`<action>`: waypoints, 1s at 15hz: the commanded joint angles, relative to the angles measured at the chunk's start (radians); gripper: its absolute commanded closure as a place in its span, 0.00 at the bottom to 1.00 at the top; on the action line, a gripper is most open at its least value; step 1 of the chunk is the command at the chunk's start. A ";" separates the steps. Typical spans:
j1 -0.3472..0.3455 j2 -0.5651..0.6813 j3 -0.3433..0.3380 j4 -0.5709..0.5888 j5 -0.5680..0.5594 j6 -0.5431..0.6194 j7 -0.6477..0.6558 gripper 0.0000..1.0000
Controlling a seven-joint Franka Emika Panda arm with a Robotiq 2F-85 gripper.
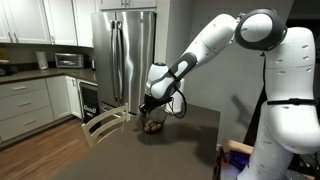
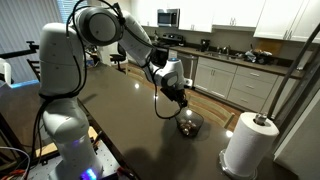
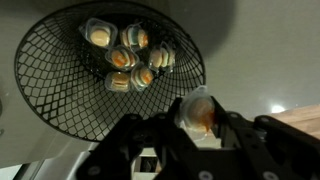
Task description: Move the basket to the right, pick up all the objects from the table and put them in the basket
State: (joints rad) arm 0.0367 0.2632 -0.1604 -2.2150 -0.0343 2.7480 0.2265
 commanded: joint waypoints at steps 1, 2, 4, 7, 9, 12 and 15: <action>-0.021 -0.039 -0.005 -0.037 -0.006 0.023 0.039 0.88; -0.026 -0.040 -0.007 -0.034 -0.001 0.016 0.043 0.88; -0.035 -0.044 -0.010 -0.028 0.011 -0.004 0.054 0.88; -0.049 -0.050 -0.013 -0.020 0.021 -0.031 0.071 0.88; -0.059 -0.053 -0.011 -0.016 0.028 -0.043 0.077 0.88; -0.067 -0.062 -0.008 -0.013 0.032 -0.062 0.076 0.40; -0.074 -0.073 -0.005 -0.011 0.038 -0.079 0.072 0.21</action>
State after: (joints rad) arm -0.0208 0.2234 -0.1784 -2.2178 -0.0185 2.7040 0.2925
